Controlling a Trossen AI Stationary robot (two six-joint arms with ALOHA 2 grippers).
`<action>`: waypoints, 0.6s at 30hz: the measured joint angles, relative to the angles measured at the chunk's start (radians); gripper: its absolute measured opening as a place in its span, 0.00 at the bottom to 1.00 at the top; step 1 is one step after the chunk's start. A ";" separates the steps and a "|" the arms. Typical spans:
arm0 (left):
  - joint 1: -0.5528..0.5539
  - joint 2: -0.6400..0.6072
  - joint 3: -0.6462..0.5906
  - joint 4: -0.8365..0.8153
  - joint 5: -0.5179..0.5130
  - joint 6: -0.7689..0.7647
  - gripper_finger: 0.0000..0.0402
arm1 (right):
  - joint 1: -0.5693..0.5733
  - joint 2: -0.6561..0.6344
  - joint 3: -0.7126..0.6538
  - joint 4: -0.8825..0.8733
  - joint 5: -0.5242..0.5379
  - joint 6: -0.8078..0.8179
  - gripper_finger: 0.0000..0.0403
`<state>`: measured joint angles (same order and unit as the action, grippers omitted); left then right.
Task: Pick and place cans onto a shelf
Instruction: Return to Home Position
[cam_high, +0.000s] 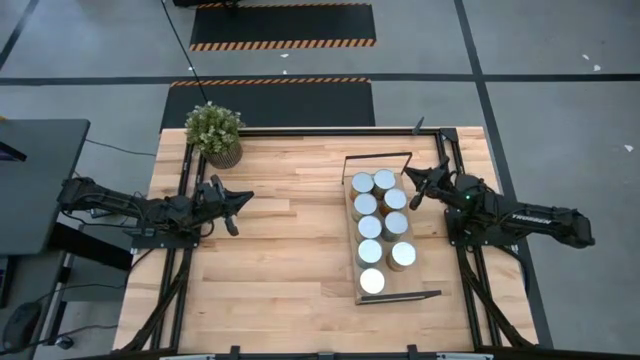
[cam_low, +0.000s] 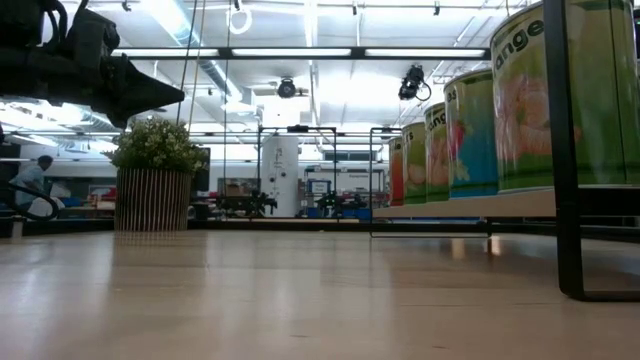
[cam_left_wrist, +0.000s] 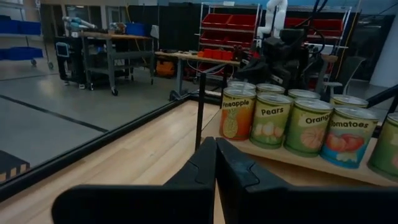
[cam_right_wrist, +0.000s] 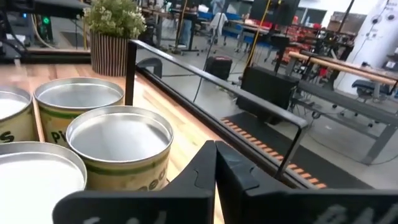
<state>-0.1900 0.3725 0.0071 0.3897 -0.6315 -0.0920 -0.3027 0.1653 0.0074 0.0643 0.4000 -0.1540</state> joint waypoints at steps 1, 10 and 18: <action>0.000 0.000 0.000 0.000 0.000 0.004 0.03 | 0.000 0.002 0.000 0.000 0.000 0.013 0.03; 0.001 0.000 0.000 0.001 0.000 0.103 0.03 | 0.000 0.005 0.000 0.009 0.000 0.051 0.04; 0.001 0.000 0.000 0.001 0.000 0.078 0.03 | 0.000 0.005 0.000 0.009 0.000 0.047 0.04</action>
<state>-0.1890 0.3725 0.0067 0.3904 -0.6315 -0.0141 -0.3027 0.1703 0.0078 0.0734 0.3996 -0.1074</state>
